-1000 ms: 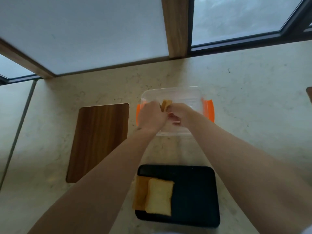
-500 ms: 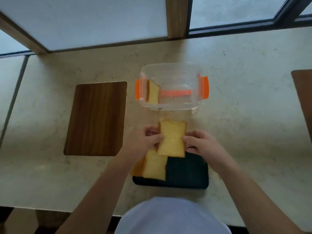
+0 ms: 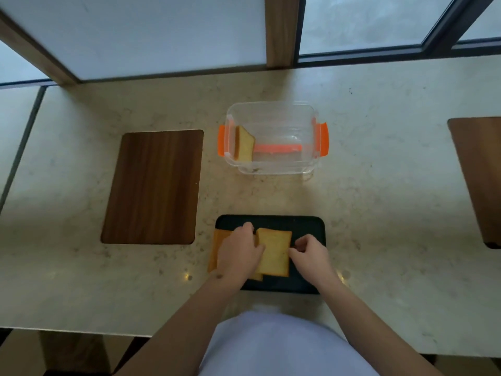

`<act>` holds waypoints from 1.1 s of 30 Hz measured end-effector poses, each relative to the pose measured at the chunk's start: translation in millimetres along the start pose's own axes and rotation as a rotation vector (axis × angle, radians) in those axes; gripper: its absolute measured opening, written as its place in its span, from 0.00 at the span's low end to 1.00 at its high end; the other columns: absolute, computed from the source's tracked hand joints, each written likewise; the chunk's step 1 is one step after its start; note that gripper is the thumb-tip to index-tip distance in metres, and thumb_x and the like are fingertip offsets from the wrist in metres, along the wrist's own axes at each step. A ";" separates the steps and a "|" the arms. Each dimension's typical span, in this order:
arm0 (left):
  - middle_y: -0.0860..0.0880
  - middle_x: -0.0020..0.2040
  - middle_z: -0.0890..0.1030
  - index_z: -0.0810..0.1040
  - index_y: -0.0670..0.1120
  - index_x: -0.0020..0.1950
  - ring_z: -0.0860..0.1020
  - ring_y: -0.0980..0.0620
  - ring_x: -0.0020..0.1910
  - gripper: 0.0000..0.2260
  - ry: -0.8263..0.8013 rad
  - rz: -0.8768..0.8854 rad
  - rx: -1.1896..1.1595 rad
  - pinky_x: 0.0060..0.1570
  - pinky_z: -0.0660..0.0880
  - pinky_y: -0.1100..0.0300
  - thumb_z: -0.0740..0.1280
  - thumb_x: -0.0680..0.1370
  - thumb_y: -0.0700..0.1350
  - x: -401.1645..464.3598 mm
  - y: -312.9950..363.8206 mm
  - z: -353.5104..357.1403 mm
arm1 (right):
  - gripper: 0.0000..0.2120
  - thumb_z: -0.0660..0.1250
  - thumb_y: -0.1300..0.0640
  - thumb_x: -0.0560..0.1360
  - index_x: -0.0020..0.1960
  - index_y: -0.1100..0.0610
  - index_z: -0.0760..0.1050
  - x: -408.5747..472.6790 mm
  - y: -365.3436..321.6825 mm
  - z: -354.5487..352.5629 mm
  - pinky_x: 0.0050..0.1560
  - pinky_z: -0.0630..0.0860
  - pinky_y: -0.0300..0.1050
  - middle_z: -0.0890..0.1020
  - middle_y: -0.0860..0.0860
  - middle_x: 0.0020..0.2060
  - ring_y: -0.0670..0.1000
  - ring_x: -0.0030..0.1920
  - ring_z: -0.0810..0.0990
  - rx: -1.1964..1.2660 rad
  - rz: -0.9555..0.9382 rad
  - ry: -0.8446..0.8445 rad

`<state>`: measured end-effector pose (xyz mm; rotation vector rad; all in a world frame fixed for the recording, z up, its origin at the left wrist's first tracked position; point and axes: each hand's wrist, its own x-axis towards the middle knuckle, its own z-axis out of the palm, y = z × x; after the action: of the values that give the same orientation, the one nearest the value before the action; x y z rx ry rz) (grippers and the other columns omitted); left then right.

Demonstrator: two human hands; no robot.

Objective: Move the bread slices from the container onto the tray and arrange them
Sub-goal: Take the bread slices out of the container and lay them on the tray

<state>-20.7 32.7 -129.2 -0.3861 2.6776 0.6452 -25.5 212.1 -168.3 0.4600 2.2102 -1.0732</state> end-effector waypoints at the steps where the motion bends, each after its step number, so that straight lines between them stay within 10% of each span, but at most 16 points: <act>1: 0.54 0.45 0.76 0.74 0.49 0.54 0.75 0.55 0.39 0.11 0.044 0.014 -0.019 0.36 0.75 0.58 0.69 0.75 0.51 2.3 1.7 -6.3 | 0.10 0.69 0.52 0.75 0.55 0.50 0.74 -0.2 -2.3 -3.4 0.39 0.72 0.38 0.77 0.42 0.45 0.41 0.45 0.76 -0.014 -0.031 0.028; 10: 0.52 0.46 0.80 0.78 0.45 0.60 0.79 0.59 0.43 0.11 0.175 0.134 -0.330 0.46 0.77 0.61 0.66 0.78 0.44 84.3 41.8 -109.9 | 0.08 0.67 0.54 0.77 0.55 0.54 0.78 23.0 -137.8 -60.1 0.46 0.82 0.44 0.84 0.49 0.48 0.48 0.47 0.84 0.313 -0.308 -0.072; 16: 0.51 0.45 0.78 0.74 0.49 0.48 0.77 0.54 0.43 0.04 0.088 -0.067 -0.494 0.38 0.70 0.60 0.60 0.77 0.43 133.8 82.0 -142.4 | 0.03 0.65 0.63 0.77 0.48 0.61 0.77 87.9 -221.6 -75.4 0.54 0.80 0.54 0.81 0.57 0.42 0.56 0.47 0.81 0.838 0.002 -0.250; 28: 0.55 0.35 0.67 0.75 0.38 0.55 0.72 0.53 0.35 0.09 0.033 -0.067 -0.027 0.26 0.61 0.66 0.64 0.78 0.42 182.6 89.2 -121.4 | 0.09 0.55 0.67 0.70 0.33 0.58 0.65 157.5 -242.6 -34.3 0.38 0.68 0.48 0.66 0.55 0.29 0.54 0.28 0.66 0.532 0.201 -0.350; 33: 0.46 0.38 0.78 0.77 0.41 0.48 0.77 0.47 0.38 0.03 0.100 -0.058 0.024 0.33 0.69 0.59 0.65 0.76 0.37 185.7 90.1 -108.9 | 0.12 0.55 0.66 0.73 0.31 0.59 0.66 163.7 -237.1 -29.4 0.21 0.68 0.39 0.69 0.52 0.15 0.51 0.16 0.70 0.522 0.216 -0.374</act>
<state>-248.3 24.8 -78.7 -0.5003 2.7547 0.5907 -288.4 97.3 -128.4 0.6422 1.5103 -1.4780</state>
